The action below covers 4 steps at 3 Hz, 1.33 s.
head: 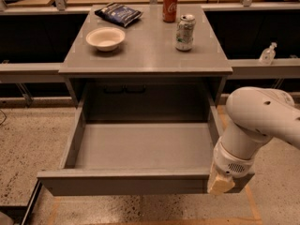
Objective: Close top drawer
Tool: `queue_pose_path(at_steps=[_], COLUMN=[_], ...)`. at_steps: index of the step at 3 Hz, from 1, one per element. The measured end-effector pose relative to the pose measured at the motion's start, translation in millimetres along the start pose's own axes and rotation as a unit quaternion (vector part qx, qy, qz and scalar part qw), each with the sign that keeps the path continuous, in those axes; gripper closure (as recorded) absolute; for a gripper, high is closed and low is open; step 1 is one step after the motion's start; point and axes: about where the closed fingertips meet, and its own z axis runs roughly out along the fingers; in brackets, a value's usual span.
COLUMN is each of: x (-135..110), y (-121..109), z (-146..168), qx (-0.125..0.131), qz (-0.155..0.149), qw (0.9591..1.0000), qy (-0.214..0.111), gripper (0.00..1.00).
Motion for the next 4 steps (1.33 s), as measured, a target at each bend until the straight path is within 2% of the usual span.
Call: queue_pose_path(at_steps=[1, 2, 4], x=[-1, -1, -2], y=[-14, -14, -56], z=[9, 9, 1], qx=[-0.003, -0.003, 0.06], qz=[0.003, 0.003, 0.002], qw=[1.0, 1.0, 0.9982], qy=[0.001, 0.001, 0.003], gripper=[1.0, 1.0, 1.0])
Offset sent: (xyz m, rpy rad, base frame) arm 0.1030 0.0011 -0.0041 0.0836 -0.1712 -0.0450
